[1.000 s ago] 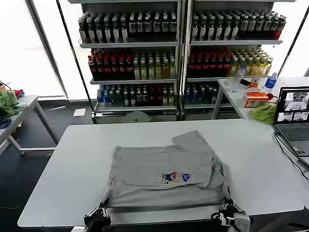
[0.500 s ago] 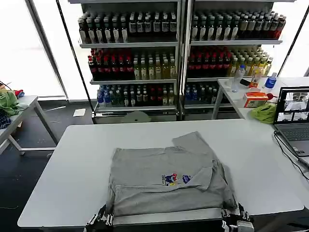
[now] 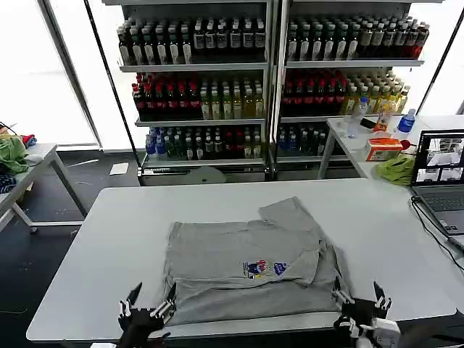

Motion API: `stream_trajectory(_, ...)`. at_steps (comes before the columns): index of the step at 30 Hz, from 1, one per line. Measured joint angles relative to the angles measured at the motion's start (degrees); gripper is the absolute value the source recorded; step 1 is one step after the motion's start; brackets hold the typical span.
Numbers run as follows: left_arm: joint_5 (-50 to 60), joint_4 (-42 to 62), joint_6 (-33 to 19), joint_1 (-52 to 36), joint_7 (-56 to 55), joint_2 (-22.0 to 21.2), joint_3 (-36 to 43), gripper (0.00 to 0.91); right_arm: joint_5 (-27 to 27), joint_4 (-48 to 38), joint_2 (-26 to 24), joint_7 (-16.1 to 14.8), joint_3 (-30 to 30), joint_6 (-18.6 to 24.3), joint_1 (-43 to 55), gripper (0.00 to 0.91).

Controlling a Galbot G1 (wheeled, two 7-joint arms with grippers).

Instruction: Fold and organize the clothes.

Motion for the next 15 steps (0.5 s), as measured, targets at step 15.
stream_trajectory(15, -11.37, 6.42, 2.14, -15.6, 5.97, 15.48, -4.62, 0.907, 6.86, -12.22, -3.46, -2.51, -2.13, -3.69, 24.13, 0.907)
